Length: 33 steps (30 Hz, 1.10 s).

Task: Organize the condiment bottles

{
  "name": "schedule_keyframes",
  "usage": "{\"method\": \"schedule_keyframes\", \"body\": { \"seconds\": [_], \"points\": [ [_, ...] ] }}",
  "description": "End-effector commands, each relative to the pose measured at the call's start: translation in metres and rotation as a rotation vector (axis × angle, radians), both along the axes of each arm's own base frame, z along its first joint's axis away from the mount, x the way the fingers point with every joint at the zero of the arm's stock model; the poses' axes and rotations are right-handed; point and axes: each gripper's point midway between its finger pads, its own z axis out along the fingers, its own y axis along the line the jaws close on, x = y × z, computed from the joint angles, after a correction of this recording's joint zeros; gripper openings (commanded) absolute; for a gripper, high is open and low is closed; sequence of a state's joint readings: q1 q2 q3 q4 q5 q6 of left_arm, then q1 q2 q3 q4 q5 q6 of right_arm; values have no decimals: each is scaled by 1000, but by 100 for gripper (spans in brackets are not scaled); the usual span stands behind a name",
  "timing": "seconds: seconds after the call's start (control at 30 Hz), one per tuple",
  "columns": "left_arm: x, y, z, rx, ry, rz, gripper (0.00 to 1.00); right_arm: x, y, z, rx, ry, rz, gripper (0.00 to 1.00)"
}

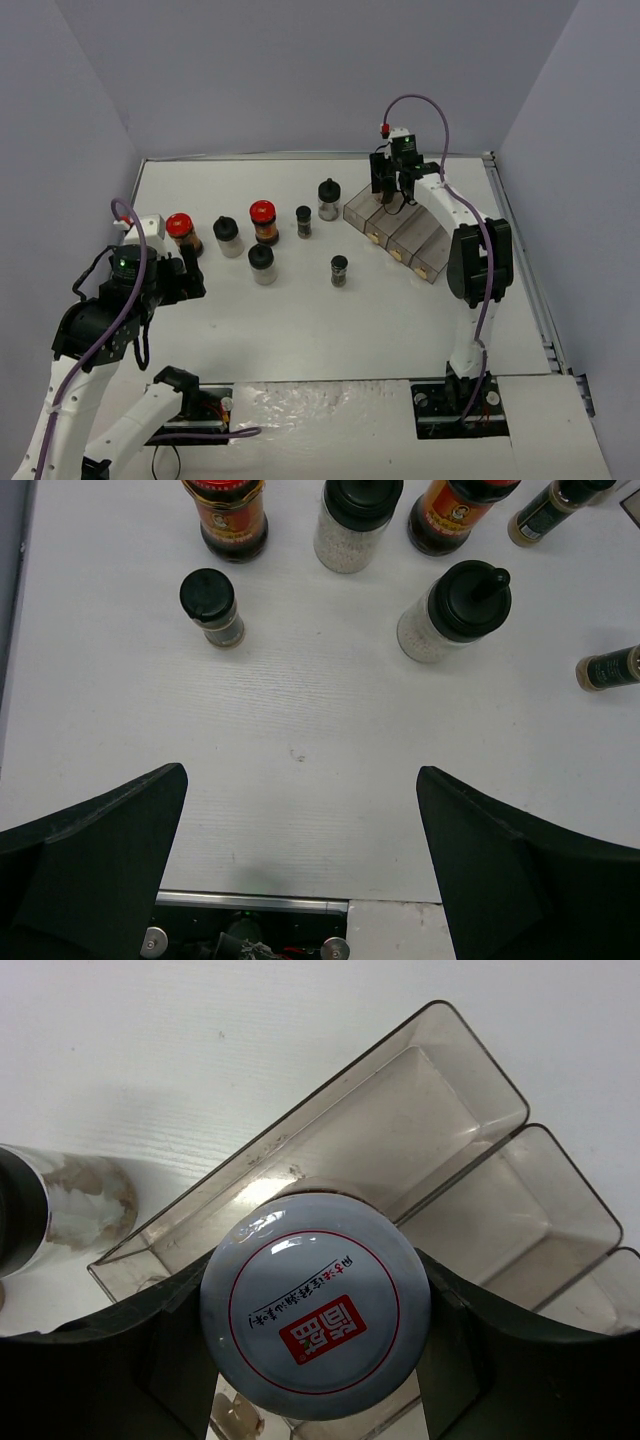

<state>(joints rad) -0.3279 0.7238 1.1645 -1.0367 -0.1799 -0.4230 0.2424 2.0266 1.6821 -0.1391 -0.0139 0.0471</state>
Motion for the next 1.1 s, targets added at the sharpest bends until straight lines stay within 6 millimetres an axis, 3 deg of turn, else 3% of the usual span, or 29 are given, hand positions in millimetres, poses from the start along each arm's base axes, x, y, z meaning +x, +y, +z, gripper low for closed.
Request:
{"method": "schedule_keyframes", "body": {
  "seconds": [0.0, 0.3, 0.77, 1.07],
  "points": [
    [6, -3, 8, -22, -29, 4, 97, 41, 13, 80, 64, -263, 44, 0],
    [-1, 0, 7, -18, -21, 14, 97, 50, 17, 54, 65, -255, 66, 0],
    [-10, 0, 6, -38, -15, 11, 97, 43, 17, 3, 17, -189, 114, 3],
    [-15, 2, 4, -41, -19, 12, 97, 38, 19, -10, 9, -176, 149, 57]
  ]
}}
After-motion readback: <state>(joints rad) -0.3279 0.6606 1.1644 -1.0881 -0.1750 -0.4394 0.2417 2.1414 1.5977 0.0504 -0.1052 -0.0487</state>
